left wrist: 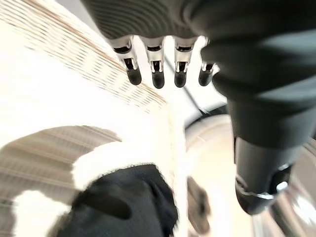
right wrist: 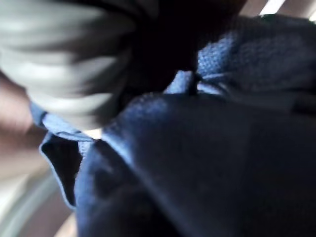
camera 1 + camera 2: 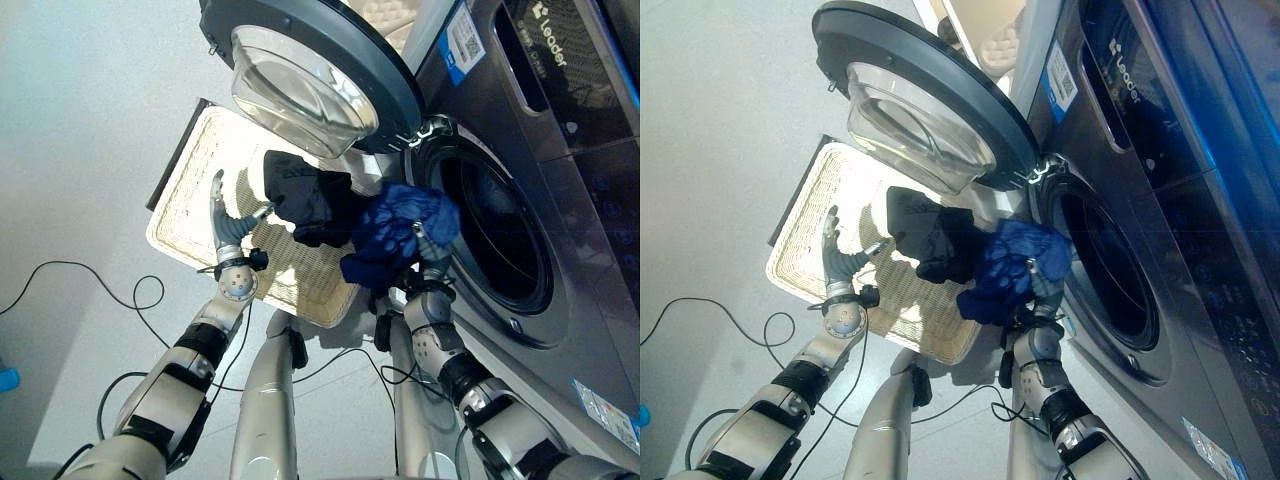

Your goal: Put the clothes into the washing machine.

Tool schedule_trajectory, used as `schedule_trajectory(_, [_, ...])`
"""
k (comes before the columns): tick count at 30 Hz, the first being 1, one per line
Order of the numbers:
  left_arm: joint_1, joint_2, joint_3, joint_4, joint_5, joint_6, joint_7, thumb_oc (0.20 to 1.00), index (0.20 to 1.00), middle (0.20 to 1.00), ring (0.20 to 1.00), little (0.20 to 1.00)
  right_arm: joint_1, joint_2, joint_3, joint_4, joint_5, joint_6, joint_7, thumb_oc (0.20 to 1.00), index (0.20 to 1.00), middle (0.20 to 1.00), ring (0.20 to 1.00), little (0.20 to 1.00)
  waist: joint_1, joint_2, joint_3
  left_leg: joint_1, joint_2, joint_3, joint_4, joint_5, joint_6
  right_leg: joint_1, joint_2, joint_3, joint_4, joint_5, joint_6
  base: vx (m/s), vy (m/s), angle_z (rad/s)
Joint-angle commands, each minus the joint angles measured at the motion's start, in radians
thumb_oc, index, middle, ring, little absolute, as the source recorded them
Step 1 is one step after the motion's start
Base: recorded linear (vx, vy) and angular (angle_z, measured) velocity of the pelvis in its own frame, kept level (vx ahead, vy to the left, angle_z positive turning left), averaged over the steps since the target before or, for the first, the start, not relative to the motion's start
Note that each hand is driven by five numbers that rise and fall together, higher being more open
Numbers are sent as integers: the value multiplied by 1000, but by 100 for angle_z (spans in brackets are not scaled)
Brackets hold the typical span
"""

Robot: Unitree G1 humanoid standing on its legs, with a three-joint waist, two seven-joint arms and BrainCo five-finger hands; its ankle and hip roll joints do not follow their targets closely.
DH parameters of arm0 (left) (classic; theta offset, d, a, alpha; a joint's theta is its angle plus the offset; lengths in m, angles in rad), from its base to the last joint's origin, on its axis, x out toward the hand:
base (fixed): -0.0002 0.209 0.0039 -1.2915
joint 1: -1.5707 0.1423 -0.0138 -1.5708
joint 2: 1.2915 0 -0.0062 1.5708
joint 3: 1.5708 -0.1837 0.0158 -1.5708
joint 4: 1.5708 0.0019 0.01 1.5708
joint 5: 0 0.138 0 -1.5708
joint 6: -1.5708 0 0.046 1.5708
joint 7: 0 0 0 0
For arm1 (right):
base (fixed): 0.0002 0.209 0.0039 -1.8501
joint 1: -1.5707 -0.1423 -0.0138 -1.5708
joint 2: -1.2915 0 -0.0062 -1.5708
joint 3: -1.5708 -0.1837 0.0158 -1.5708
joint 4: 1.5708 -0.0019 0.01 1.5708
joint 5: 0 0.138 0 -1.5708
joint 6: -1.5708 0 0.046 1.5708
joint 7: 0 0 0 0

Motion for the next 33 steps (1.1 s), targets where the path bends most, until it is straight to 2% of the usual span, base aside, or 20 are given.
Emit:
schedule_trajectory(1, [-7, -51, 41, 19, -76, -13, 39, 1000, 1000, 1000, 1000, 1000, -26, -9, -61, -10, 163, -136, 36, 200, 200, 200, 200, 200, -10, 57, -20, -13, -59, 12, 69, -104, -36, 37, 22, -55, -43, 11, 86, 12, 5, -4])
schedule_trajectory(4, [-5, -66, 54, 51, -112, -10, 23, 1000, 1000, 1000, 1000, 1000, -53, -15, -125, 36, 242, -170, 39, 200, 200, 200, 200, 200, -9, 63, -20, -11, -61, 14, 73, -106, -36, 39, 23, -54, -40, 9, 86, 0, 0, 0])
schedule_trajectory(8, [-9, -70, 54, 65, -102, -9, 8, 1000, 1000, 1000, 1000, 1000, -80, -31, -175, 68, 297, -178, 43, 200, 200, 200, 200, 200, -6, 67, -20, -14, -62, 15, 76, -109, -36, 36, 21, -56, -35, 8, 87, 0, 0, 0])
schedule_trajectory(11, [-17, -65, 49, 68, -79, -14, -20, 1000, 1000, 1000, 1000, 1000, -135, -79, -301, 152, 590, -165, 181, 200, 200, 200, 200, 200, 1, 71, -20, -24, -62, 15, 87, -114, -36, 29, 20, -59, -24, 7, 92, 0, 0, 0])
schedule_trajectory(13, [-25, -61, 44, 71, -73, -18, -30, 1000, 1000, 1000, 1000, 1000, -155, -101, -340, 193, 707, -150, 234, 200, 200, 200, 200, 200, 5, 73, -20, -30, -62, 13, 92, -115, -35, 24, 18, -60, -19, 8, 94, 0, 0, 0])
schedule_trajectory(20, [-60, -47, -1, 30, -33, -16, -66, 1000, 1000, 1000, 1000, 1000, -282, -198, -445, 273, 1028, -74, 421, 200, 200, 200, 200, 200, 32, 83, -20, -43, -69, -5, 94, -118, -31, 14, 7, -75, -11, 20, 103, -14, -52, 2])
schedule_trajectory(23, [-63, -38, -22, -5, -32, -4, -71, 1000, 1000, 1000, 1000, 1000, -323, -223, -477, 245, 1105, -86, 480, 200, 200, 200, 200, 200, 40, 87, -20, -49, -73, -14, 94, -118, -30, 7, 2, -82, -10, 26, 105, -12, -63, 6])
schedule_trajectory(27, [-67, -22, -36, -41, -41, 8, -83, 1000, 1000, 1000, 1000, 1000, -363, -229, -520, 163, 1105, -168, 459, 200, 200, 200, 200, 200, 47, 90, -20, -62, -73, -22, 92, -112, -30, -5, -2, -90, -10, 36, 103, -18, -41, 7])
schedule_trajectory(28, [-71, -17, -41, -48, -45, 9, -83, 1000, 1000, 1000, 1000, 1000, -383, -238, -536, 133, 1105, -213, 455, 200, 200, 200, 200, 200, 49, 90, -20, -68, -72, -22, 91, -110, -30, -10, -4, -94, -13, 41, 102, -37, -28, 4])
schedule_trajectory(30, [-67, -15, -46, -52, -49, 9, -87, 1000, 1000, 1000, 1000, 1000, -388, -243, -547, 108, 1105, -256, 456, 200, 200, 200, 200, 200, 49, 90, -20, -60, -71, -24, 92, -119, -32, -3, -5, -94, -7, 32, 106, 0, -26, 6])
schedule_trajectory(31, [-70, -8, -47, -59, -49, 12, -94, 1000, 1000, 1000, 1000, 1000, -395, -246, -554, 76, 1105, -305, 448, 200, 200, 200, 200, 200, 50, 89, -20, -69, -69, -24, 89, -110, -31, -13, -6, -97, -11, 42, 103, -1, -19, 6])
schedule_trajectory(32, [-70, -8, -47, -59, -49, 12, -94, 1000, 1000, 1000, 1000, 1000, -395, -246, -554, 76, 1105, -305, 448, 200, 200, 200, 200, 200, 50, 89, -20, -69, -69, -24, 89, -110, -31, -13, -6, -97, -11, 42, 103, -22, -24, 8])
schedule_trajectory(33, [-72, -3, -49, -58, -44, 11, -99, 1000, 1000, 1000, 1000, 1000, -401, -252, -558, 56, 1105, -346, 450, 200, 200, 200, 200, 200, 50, 89, -20, -68, -67, -25, 86, -110, -32, -13, -8, -98, -12, 44, 103, 1, -18, 6])
